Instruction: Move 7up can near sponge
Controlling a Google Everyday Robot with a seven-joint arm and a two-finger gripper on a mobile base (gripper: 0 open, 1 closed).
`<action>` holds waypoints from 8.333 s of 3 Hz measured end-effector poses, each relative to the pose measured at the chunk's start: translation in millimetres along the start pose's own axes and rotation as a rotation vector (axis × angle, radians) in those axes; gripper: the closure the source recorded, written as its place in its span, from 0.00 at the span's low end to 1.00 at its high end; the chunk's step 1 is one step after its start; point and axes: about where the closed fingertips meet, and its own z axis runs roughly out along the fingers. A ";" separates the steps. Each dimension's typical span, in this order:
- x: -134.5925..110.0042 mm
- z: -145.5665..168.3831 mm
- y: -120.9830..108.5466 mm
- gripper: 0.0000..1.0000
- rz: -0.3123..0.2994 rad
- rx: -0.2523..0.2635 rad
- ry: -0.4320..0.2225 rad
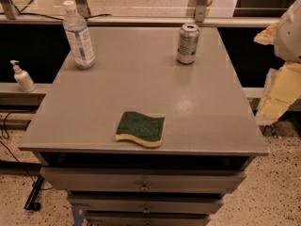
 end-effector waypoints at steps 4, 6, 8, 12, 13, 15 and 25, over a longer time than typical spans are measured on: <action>24.4 95.2 -117.6 0.00 0.235 0.124 -0.383; 5.8 142.1 -175.4 0.00 0.412 0.035 -0.740; -0.9 152.6 -177.8 0.00 0.438 0.018 -0.775; -138.6 179.3 -247.1 0.42 0.438 0.062 -1.009; -140.0 178.8 -243.9 0.65 0.459 0.066 -1.003; -159.7 148.5 -206.1 1.00 0.514 0.007 -1.048; -160.8 135.2 -29.5 0.60 0.466 -0.129 -0.996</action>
Offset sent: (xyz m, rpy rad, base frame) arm 0.0959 -0.0186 -0.0512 0.2096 -0.2316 -0.0704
